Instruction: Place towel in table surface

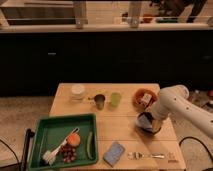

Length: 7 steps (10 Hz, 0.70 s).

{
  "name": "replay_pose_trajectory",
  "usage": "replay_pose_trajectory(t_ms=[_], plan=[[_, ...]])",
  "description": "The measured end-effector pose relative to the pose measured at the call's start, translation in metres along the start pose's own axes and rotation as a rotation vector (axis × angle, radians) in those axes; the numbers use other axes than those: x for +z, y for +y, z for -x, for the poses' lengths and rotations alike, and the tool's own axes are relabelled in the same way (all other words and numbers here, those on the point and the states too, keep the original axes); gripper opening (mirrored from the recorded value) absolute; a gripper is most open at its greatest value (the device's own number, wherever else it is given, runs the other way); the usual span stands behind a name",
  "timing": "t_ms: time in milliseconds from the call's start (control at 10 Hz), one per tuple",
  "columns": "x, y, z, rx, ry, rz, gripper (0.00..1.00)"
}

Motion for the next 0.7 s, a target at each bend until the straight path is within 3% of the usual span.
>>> replay_pose_trajectory(t_ms=[700], plan=[[0.018,0.001,0.002,0.003,-0.026,0.029,0.73]])
